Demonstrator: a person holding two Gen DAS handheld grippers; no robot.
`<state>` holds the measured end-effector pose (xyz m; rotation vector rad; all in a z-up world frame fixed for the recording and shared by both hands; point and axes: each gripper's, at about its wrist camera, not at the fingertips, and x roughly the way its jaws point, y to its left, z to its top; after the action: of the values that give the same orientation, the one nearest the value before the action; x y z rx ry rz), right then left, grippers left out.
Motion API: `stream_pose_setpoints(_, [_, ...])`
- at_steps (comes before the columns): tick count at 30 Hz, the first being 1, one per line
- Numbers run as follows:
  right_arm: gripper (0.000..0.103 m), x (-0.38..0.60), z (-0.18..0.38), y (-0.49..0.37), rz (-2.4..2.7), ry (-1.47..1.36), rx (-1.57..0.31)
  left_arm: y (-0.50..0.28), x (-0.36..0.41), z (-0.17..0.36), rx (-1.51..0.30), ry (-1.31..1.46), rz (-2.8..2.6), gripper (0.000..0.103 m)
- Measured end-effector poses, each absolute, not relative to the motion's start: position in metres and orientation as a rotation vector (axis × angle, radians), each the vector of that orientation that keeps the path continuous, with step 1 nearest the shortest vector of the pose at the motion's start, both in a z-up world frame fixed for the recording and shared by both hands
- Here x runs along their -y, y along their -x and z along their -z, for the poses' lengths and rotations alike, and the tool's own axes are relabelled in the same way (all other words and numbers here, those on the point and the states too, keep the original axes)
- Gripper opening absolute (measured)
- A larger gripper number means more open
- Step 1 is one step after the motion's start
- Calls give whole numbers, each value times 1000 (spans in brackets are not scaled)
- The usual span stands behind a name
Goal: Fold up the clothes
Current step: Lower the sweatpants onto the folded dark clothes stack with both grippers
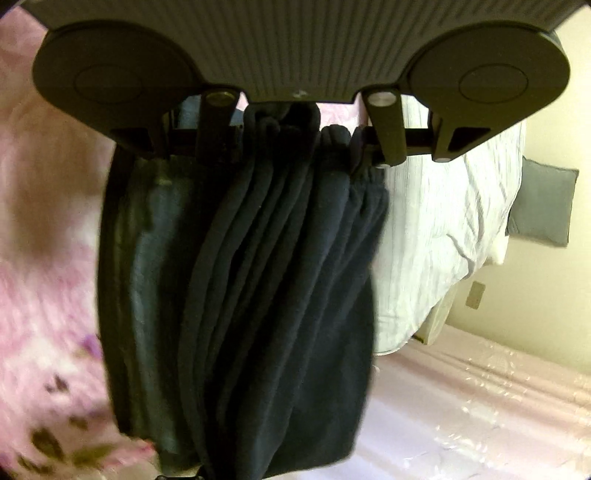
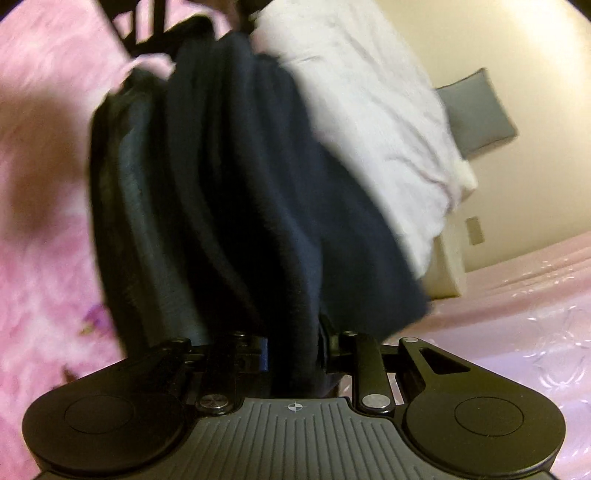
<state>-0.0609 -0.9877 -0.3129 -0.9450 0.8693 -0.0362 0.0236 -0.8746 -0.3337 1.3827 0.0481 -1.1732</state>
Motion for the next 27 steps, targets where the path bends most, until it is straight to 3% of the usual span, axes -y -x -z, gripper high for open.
stream_pose_setpoints(5, [22,1002,246,32,156,978,-682,-59,891,276,61,-1258,1044,43])
stream_pose_setpoints(9, [22,1004,228,28,243,1003,-580,-66,895,258,115,-1200,958,42])
stream_pose_setpoints(16, [22,973,320,76,71,988,-847,-28,867,352,-53,-1394,1148,44])
stream_pose_setpoints(27, [22,962,300,91,104,941,-812,-32,837,364,41,-1411,1132,43])
